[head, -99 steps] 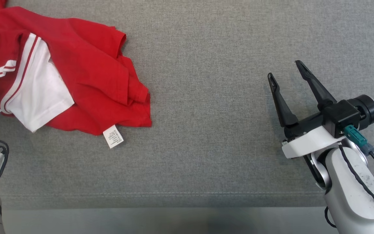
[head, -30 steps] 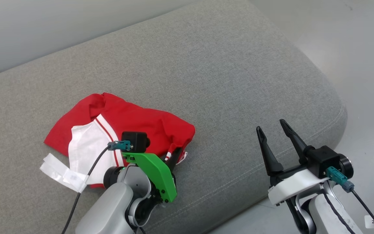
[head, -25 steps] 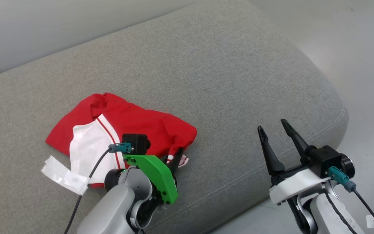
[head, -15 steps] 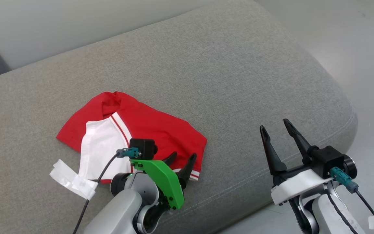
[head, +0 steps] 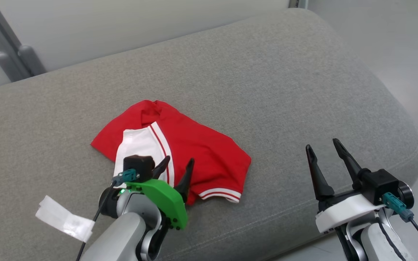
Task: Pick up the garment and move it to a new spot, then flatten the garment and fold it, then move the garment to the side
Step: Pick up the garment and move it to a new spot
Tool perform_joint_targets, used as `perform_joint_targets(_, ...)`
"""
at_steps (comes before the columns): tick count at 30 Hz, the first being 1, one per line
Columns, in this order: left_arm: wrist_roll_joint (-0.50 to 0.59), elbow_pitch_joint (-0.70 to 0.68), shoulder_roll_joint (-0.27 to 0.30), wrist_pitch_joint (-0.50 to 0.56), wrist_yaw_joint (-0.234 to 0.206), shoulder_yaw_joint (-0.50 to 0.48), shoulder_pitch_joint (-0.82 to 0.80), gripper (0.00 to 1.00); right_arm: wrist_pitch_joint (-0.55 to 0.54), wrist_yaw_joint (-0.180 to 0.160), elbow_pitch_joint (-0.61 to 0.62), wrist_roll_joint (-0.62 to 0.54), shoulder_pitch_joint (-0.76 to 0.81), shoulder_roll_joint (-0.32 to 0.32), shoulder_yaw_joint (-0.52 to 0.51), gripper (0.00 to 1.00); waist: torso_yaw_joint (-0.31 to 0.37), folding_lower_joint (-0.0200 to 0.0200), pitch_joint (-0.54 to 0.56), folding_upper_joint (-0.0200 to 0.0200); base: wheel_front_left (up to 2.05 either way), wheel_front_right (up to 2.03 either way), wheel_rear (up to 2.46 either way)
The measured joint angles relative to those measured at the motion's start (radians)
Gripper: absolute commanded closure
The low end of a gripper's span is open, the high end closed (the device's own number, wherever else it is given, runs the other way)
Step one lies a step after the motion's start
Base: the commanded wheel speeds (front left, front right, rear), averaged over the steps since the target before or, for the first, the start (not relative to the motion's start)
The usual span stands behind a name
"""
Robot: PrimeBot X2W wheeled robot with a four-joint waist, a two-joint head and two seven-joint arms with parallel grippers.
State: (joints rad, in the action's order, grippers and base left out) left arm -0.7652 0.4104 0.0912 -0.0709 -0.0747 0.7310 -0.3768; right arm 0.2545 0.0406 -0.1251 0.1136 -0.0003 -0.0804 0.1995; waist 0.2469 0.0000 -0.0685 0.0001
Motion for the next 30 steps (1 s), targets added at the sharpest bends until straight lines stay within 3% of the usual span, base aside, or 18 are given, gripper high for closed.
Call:
perform_joint_targets(16,0.043,-0.01,0.112,-0.147,-0.032,-0.115,0.152,0.0,0.0,-0.017,0.001,-0.006,0.073,-0.044,-0.049,0.0,-0.154,0.0,0.052,0.0,0.0,0.0,0.0)
perform_joint_targets(24,0.104,-0.028,0.206,-0.17,-0.044,-0.196,0.203,0.0,0.0,-0.017,0.005,-0.007,0.095,-0.052,-0.058,0.0,-0.222,-0.0001,0.068,0.0,0.0,0.0,0.0)
perform_joint_targets(30,0.102,-0.041,0.215,-0.178,-0.045,-0.282,0.276,0.0,0.0,-0.016,0.003,-0.009,0.098,-0.051,-0.051,0.0,-0.237,0.0,0.076,0.0,0.0,0.0,0.0)
